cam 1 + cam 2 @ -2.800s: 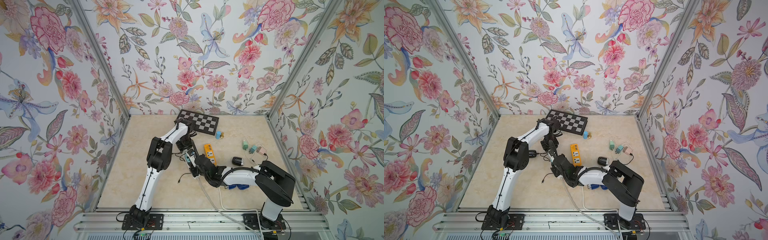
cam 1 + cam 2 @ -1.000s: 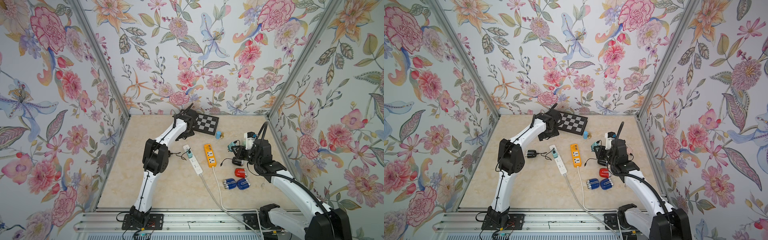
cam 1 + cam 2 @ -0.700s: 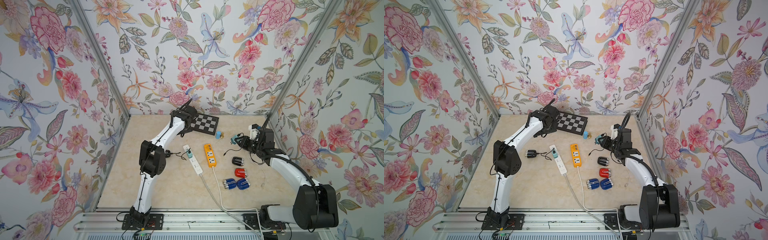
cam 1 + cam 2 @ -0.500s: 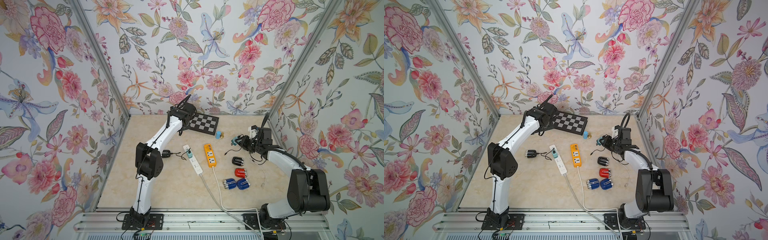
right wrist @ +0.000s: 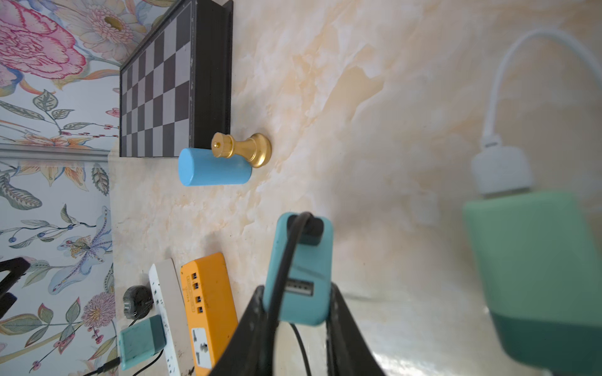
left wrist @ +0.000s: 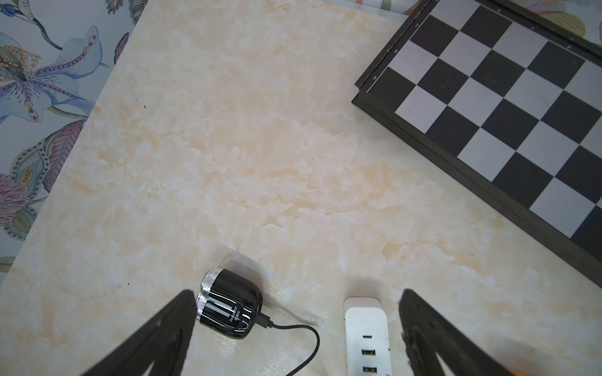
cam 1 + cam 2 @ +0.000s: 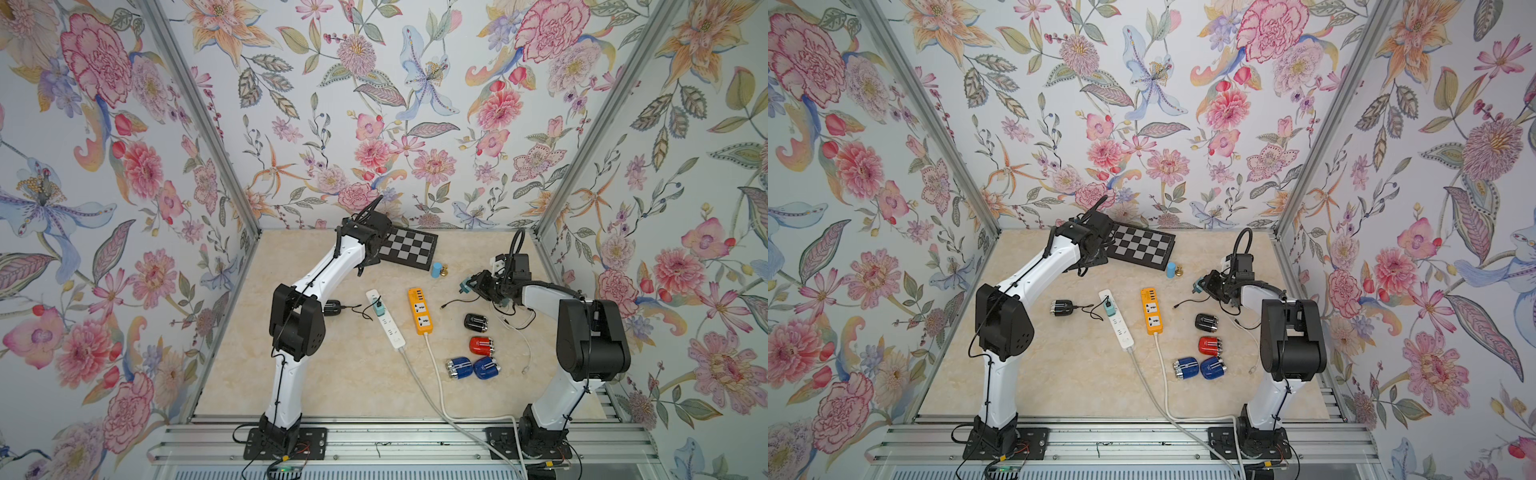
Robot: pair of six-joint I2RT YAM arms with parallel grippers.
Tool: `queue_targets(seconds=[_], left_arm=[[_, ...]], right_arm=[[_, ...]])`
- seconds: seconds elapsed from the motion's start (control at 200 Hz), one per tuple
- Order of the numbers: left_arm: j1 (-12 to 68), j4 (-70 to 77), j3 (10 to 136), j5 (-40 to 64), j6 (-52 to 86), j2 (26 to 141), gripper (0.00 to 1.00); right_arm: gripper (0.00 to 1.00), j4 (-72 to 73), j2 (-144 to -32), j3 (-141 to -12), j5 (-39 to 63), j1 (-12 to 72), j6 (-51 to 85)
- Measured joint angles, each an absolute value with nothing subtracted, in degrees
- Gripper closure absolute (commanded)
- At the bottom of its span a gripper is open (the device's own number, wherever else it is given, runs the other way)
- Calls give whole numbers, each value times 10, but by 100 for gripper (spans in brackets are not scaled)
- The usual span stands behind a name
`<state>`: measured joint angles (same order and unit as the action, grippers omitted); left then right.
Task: Unplug the electric shaver
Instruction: Place the plug at the center of the board.
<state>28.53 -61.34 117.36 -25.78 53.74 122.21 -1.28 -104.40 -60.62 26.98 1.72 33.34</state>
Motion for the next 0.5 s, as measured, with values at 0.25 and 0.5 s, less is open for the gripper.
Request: queue_targets(seconds=[0.25, 0.5], left_arm=[[285, -607, 1157, -258, 533, 1214, 1], [285, -596, 1144, -258, 529, 1194, 1]], right_arm=[[88, -5, -1105, -657, 268, 11, 333], [76, -4, -1134, -690, 281, -10, 322]])
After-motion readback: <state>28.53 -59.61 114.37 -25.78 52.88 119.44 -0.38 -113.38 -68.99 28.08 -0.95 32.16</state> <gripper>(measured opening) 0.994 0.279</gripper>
